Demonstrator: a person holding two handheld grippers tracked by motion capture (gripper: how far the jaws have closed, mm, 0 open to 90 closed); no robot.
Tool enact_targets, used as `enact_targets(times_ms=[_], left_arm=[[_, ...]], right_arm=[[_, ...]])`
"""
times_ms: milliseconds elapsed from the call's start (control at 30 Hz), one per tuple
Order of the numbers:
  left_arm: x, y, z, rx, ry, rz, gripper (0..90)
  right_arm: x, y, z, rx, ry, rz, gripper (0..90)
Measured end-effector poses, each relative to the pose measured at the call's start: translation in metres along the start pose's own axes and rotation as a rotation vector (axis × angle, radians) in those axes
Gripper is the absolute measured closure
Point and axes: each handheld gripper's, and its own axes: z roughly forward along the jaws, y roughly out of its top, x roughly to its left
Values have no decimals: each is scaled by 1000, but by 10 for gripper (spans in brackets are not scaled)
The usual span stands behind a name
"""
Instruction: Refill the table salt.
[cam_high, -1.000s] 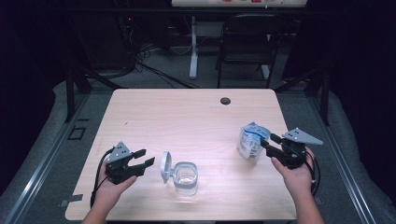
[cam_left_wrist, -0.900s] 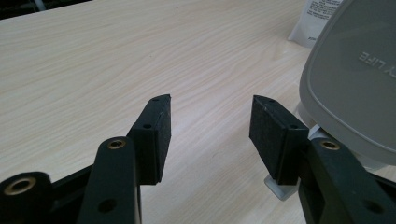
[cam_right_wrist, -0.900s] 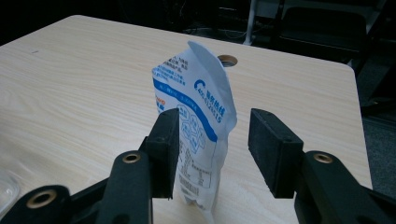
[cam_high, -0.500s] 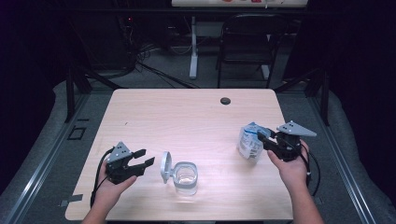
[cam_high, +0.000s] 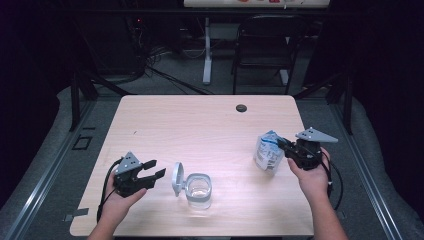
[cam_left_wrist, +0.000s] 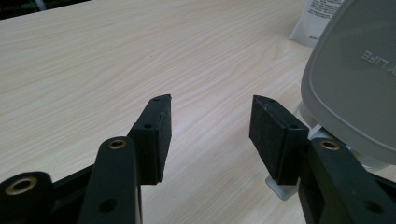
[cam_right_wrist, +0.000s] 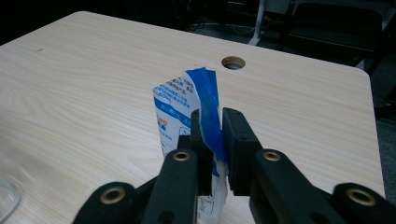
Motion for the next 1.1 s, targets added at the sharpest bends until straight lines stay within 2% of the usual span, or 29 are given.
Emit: enact_targets(times_ms=[200, 733, 833, 900, 1100], left_arm=[[0, 0, 0, -1, -1, -1, 496], [2, 0, -1, 4, 0, -13, 498], [2, 0, -1, 6, 0, -14, 498], [2, -1, 0, 4, 2, -15, 498], [3, -1, -1, 6, 3, -15, 498]], right_arm=[[5, 1, 1, 5, 6, -32, 884], [10, 3, 1, 6, 19, -41, 900], [11, 3, 1, 4, 28, -34, 900], [13, 3, 1, 5, 47, -40, 900], [19, 5, -1, 14, 62, -69, 900]])
